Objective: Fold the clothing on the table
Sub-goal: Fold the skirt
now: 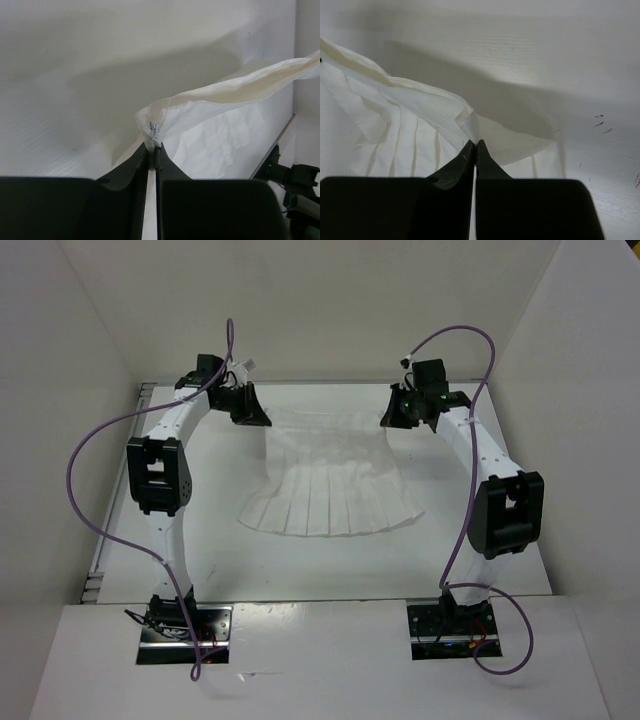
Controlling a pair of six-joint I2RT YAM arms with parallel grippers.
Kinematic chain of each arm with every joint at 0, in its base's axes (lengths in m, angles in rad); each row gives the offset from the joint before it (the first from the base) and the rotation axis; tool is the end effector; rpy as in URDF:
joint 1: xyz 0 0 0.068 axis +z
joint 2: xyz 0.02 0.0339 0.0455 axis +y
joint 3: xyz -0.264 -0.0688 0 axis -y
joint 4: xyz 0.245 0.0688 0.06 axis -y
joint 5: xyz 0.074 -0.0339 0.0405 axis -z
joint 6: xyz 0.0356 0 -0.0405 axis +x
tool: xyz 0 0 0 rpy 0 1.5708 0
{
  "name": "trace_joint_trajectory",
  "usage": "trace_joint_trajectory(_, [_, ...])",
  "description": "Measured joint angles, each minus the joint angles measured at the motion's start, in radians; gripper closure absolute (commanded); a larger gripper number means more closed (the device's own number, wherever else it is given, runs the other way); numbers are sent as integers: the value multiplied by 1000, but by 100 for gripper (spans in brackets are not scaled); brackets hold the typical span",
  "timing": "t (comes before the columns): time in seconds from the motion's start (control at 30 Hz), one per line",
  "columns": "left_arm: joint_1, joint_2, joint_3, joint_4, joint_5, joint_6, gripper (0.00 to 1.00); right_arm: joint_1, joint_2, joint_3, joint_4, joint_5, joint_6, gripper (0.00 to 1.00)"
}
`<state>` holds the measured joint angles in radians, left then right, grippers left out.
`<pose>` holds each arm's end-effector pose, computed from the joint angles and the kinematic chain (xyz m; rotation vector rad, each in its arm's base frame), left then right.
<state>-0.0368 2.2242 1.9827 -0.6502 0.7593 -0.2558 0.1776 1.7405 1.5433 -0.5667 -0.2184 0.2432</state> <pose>0.4942 -0.0427 0.2451 0.0733 2.4006 -1.0612 0.3876 0.0774 0.3093 -0.0329 2.3584 0.4626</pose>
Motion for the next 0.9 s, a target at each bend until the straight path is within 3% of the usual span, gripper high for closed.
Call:
trace_joint_trajectory(0.5, [-97, -81, 39, 47, -410, 153, 83, 3, 16, 29, 21, -29, -3, 100])
trace_joint_trajectory(0.67, [-121, -111, 40, 82, -483, 217, 84, 3, 16, 29, 26, -30, -3, 100])
trace_joint_trajectory(0.9, [-164, -222, -253, 212, -576, 288, 87, 3, 13, 19, 26, -41, -2, 100])
